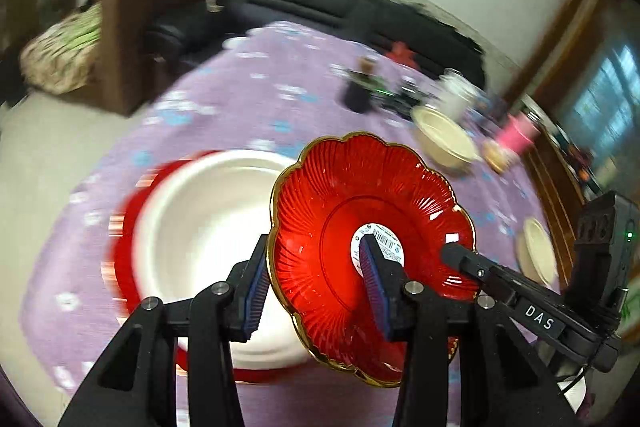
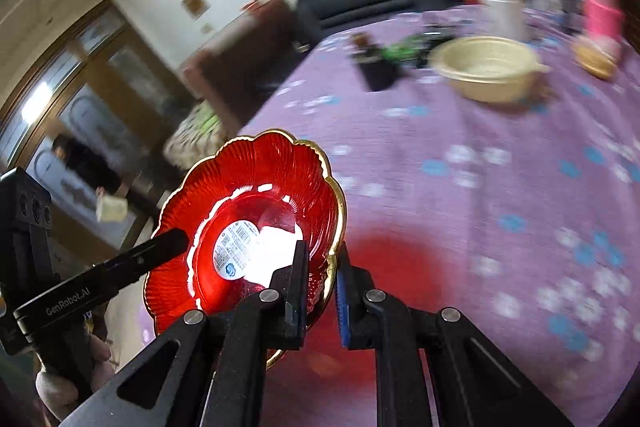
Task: Organize plates and bowls
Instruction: 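Carry the gold-rimmed red plate with the right tool onto the stacked white bowls, then open the right tool and withdraw it from the red plate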
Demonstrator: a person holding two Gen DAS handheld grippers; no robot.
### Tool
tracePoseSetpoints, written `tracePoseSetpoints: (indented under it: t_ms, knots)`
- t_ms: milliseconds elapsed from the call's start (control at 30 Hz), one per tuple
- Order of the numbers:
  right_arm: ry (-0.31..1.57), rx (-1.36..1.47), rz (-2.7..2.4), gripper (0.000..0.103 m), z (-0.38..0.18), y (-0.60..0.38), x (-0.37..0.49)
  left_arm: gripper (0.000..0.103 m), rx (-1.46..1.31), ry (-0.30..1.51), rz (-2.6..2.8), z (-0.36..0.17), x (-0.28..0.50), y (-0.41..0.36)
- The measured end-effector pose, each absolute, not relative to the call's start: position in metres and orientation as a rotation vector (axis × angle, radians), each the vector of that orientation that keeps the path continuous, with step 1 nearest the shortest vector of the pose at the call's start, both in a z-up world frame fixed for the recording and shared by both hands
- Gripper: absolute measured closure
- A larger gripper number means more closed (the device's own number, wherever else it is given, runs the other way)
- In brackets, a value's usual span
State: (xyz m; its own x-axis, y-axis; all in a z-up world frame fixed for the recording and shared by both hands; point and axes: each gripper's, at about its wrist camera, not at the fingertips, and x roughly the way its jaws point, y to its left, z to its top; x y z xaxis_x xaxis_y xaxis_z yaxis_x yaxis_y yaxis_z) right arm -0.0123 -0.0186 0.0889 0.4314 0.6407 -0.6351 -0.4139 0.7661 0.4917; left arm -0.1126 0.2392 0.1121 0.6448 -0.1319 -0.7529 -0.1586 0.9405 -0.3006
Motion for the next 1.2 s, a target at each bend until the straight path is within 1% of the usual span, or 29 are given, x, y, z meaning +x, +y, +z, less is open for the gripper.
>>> tracePoseSetpoints:
  t_ms: [200,333,433,533,600,633,667,700,733,767,900,1033,1100,1133,1200]
  knots:
    - [0.945,0.208,0.715,0.089,0.077,0.053,-0.003,0.061,-0.396,0.897,0.099,0.094,-0.119,0.287]
    - [0.898,0.142,0.709,0.089,0.078,0.069,-0.009,0.061,-0.393,0.886,0.111,0.09,-0.122,0.296]
    - [0.892,0.12,0.699,0.088,0.078,0.072,-0.009,0.058,-0.37,0.887,0.095,0.091,-0.122,0.292]
    - [0.898,0.122,0.696,0.086,0.075,0.07,-0.009,0.057,-0.361,0.886,0.075,0.093,-0.132,0.293]
    - [0.899,0.122,0.695,0.086,0.074,0.068,-0.01,0.052,-0.341,0.868,0.086,0.096,-0.14,0.293]
    - [0.895,0.117,0.692,0.082,0.074,0.069,-0.01,0.046,-0.324,0.854,0.102,0.099,-0.144,0.292]
    - [0.885,0.107,0.684,0.074,0.073,0.07,-0.011,0.043,-0.312,0.838,0.115,0.103,-0.147,0.292]
    - [0.875,0.101,0.677,0.068,0.074,0.071,-0.012,0.042,-0.3,0.822,0.126,0.106,-0.15,0.292]
    - [0.866,0.098,0.67,0.055,0.074,0.071,-0.013,0.04,-0.296,0.814,0.132,0.108,-0.152,0.293]
    - [0.858,0.098,0.665,0.049,0.074,0.071,-0.014,0.039,-0.299,0.809,0.137,0.11,-0.154,0.295]
    - [0.846,0.131,0.676,0.048,0.074,0.069,-0.013,0.038,-0.352,0.806,0.132,0.109,-0.16,0.305]
    - [0.795,0.171,0.676,0.047,0.083,0.058,-0.019,0.038,-0.395,0.785,0.128,0.11,-0.171,0.311]
    - [0.771,0.191,0.661,0.043,0.088,0.049,-0.022,0.037,-0.419,0.762,0.124,0.113,-0.181,0.311]
    - [0.766,0.2,0.654,0.042,0.089,0.044,-0.023,0.034,-0.424,0.754,0.122,0.114,-0.184,0.31]
    - [0.77,0.223,0.641,0.042,0.087,0.032,-0.023,0.03,-0.433,0.733,0.112,0.117,-0.191,0.305]
